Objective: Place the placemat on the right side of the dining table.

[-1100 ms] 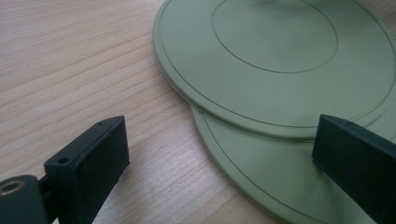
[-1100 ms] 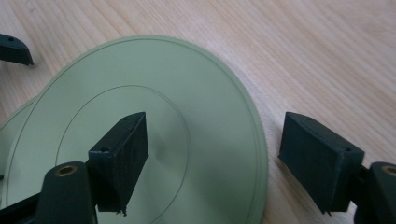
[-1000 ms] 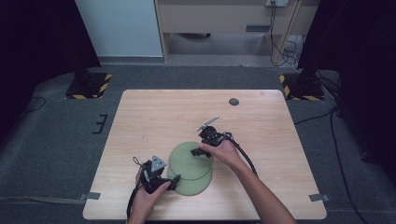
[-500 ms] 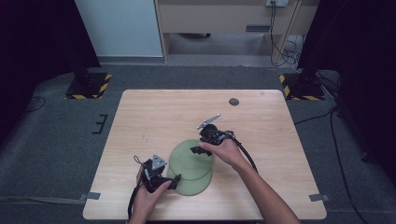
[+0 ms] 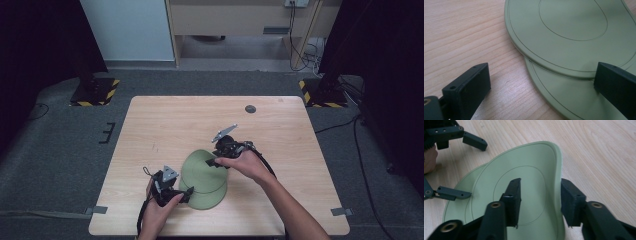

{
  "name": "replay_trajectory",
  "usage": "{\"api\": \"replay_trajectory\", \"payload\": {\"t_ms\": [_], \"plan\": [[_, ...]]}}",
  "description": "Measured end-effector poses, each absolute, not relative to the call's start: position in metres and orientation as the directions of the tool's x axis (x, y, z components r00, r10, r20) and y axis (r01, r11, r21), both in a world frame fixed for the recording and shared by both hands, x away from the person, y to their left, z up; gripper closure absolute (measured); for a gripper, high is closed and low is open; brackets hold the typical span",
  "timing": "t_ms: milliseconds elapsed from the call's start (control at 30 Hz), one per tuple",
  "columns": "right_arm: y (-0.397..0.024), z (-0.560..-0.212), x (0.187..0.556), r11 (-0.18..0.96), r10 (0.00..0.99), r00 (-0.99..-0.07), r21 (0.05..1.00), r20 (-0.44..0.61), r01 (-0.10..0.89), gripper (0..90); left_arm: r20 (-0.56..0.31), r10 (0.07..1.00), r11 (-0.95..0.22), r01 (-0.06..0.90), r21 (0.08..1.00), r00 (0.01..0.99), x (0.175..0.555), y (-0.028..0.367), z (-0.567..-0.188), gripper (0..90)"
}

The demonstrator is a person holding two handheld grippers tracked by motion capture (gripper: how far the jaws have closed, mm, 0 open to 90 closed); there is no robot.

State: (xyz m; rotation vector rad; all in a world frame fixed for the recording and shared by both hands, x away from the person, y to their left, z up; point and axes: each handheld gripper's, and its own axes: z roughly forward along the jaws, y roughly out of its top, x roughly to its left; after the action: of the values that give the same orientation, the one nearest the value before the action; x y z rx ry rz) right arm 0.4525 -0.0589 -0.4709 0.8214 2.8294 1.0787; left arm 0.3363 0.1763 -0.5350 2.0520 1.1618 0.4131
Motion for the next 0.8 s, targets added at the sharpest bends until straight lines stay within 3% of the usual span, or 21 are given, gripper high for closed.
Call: {"api": "replay_trajectory", "payload": {"t_ms": [233, 433, 667, 800], "plan": [[-0.0593, -0.4688, 0.4528, 0.62, 0.482, -0.863, 0.638, 0.151, 0.458, 73.2, -0.071, 0.839, -0.326, 0.603, 0.728, 0.539, 0.3363, 0.1759, -0.5346, 0.0], [-0.0598, -0.469, 0.4523, 0.625, 0.478, -0.863, 0.627, 0.164, 0.465, 73.8, -0.062, 0.836, -0.335, 0.598, 0.728, 0.545, 0.3374, 0.1753, -0.5337, 0.0], [-0.0603, -0.4718, 0.4568, 0.62, 0.497, -0.853, 0.624, 0.158, 0.477, 84.4, -0.059, 0.839, -0.333, 0.596, 0.731, 0.542, 0.3364, 0.1752, -0.5338, 0.0], [-0.0639, -0.4712, 0.4602, 0.598, 0.517, -0.836, 0.622, 0.182, 0.506, 84.4, -0.06, 0.839, -0.332, 0.596, 0.731, 0.541, 0.3361, 0.1752, -0.5341, 0.2]]}}
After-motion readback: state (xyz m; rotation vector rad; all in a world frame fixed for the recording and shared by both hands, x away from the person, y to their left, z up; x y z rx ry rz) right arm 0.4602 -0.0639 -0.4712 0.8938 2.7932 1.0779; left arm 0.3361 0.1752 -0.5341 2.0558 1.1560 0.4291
